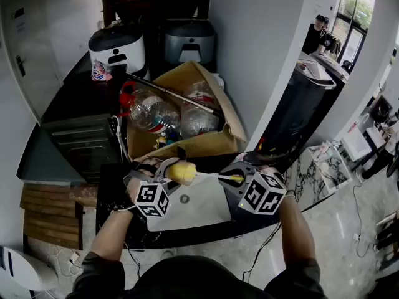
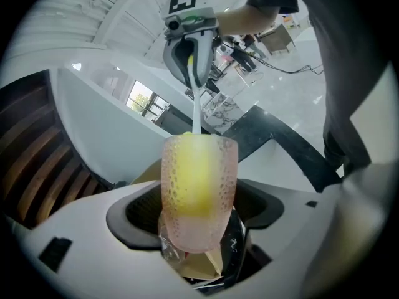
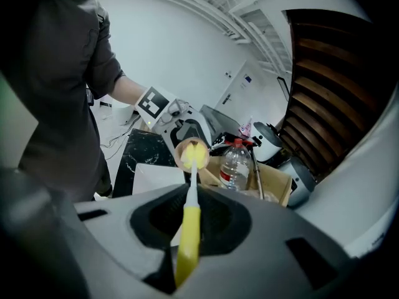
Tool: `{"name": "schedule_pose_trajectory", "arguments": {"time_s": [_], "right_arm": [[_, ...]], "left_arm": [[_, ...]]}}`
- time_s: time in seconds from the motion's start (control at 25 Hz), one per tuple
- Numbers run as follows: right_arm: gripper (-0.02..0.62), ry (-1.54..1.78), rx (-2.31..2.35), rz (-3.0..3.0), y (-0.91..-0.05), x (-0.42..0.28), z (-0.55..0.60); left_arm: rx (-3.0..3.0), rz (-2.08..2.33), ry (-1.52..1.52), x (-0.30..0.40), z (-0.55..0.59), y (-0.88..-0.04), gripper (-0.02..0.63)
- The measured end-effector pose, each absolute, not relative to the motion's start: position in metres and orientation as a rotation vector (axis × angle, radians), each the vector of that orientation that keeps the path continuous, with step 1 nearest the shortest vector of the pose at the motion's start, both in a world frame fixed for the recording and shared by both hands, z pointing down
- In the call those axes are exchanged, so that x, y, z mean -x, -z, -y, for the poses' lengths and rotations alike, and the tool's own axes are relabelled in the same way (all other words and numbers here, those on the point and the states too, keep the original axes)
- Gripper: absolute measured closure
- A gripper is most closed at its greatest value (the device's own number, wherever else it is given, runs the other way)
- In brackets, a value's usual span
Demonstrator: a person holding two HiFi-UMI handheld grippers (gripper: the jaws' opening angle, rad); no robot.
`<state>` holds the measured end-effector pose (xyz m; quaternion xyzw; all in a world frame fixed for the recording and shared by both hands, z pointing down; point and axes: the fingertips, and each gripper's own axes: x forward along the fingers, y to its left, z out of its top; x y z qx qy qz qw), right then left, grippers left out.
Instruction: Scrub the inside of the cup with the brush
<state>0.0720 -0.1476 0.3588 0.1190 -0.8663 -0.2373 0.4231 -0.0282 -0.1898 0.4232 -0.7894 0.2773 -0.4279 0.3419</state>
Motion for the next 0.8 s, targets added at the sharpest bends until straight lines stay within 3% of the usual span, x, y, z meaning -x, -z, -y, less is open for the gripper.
{"name": "schedule_pose_trajectory", "arguments": {"time_s": [0.8], "right_arm": [[0.557,0.575,-0.254,2.119,-0.377,-0.071,0.148]], "left_arm": [[2.059,-0.687,1.167,0.033,0.197,-0.436,0.256]]}}
